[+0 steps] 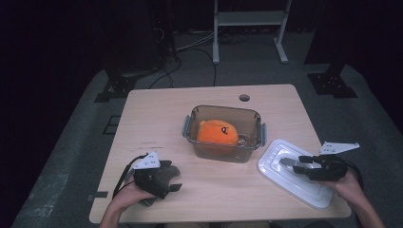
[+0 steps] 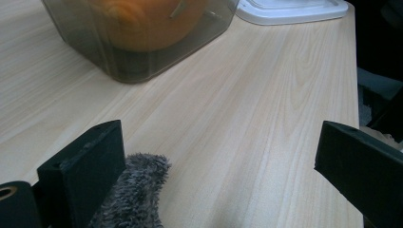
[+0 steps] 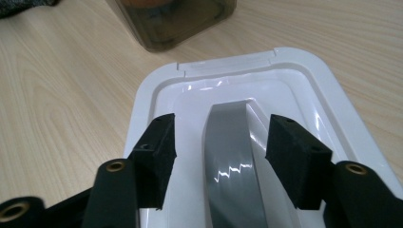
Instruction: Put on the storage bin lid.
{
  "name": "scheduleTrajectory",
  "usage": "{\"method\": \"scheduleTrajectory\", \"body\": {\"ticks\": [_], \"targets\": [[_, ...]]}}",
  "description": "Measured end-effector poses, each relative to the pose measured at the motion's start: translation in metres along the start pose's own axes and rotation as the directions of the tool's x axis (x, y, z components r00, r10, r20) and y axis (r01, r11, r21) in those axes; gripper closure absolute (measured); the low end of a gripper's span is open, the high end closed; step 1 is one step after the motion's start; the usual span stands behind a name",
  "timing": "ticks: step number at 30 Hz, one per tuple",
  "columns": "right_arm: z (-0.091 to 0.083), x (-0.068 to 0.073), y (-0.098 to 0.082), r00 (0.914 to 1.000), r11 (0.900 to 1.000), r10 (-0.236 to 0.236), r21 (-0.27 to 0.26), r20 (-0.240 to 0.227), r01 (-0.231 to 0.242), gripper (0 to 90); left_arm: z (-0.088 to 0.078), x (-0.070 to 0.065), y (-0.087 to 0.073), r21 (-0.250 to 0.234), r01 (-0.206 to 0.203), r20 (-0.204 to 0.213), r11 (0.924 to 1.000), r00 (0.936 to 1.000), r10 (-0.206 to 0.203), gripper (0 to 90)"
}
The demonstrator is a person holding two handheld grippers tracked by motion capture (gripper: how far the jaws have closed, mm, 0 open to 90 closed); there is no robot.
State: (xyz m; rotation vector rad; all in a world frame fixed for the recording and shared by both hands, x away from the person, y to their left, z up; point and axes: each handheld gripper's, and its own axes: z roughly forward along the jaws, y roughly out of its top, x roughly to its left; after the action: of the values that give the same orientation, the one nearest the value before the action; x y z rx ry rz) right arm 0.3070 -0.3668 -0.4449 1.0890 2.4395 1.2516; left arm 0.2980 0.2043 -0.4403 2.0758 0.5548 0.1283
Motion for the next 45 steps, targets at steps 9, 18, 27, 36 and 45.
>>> {"method": "scheduleTrajectory", "body": {"ticks": [9, 18, 27, 36, 45], "targets": [[0.002, 0.001, -0.005, 0.9995, 1.000, -0.026, -0.004, 0.016, 0.026, 51.2, 0.001, 0.000, 0.000, 0.004, 0.003, 0.004, 1.0000, 1.0000, -0.003, 2.0], [0.002, 0.001, -0.008, 0.9994, 0.999, -0.030, -0.018, 0.017, 0.030, 59.9, 0.001, 0.000, 0.000, 0.006, 0.003, 0.004, 1.0000, 1.0000, -0.003, 2.0], [0.001, 0.001, -0.010, 0.9994, 0.999, -0.029, -0.035, 0.016, 0.030, 64.4, 0.000, -0.001, 0.000, 0.005, 0.001, -0.002, 1.0000, 1.0000, -0.001, 2.0], [0.002, 0.001, -0.011, 0.9994, 0.998, -0.034, -0.046, 0.012, 0.034, 65.0, 0.000, -0.001, 0.001, 0.006, -0.001, -0.003, 1.0000, 1.0000, 0.001, 2.0], [0.001, 0.001, -0.012, 0.9994, 0.998, -0.036, -0.050, -0.004, 0.035, 66.2, 0.001, -0.001, 0.001, 0.008, -0.001, -0.001, 1.0000, 1.0000, 0.001, 2.0]]}}
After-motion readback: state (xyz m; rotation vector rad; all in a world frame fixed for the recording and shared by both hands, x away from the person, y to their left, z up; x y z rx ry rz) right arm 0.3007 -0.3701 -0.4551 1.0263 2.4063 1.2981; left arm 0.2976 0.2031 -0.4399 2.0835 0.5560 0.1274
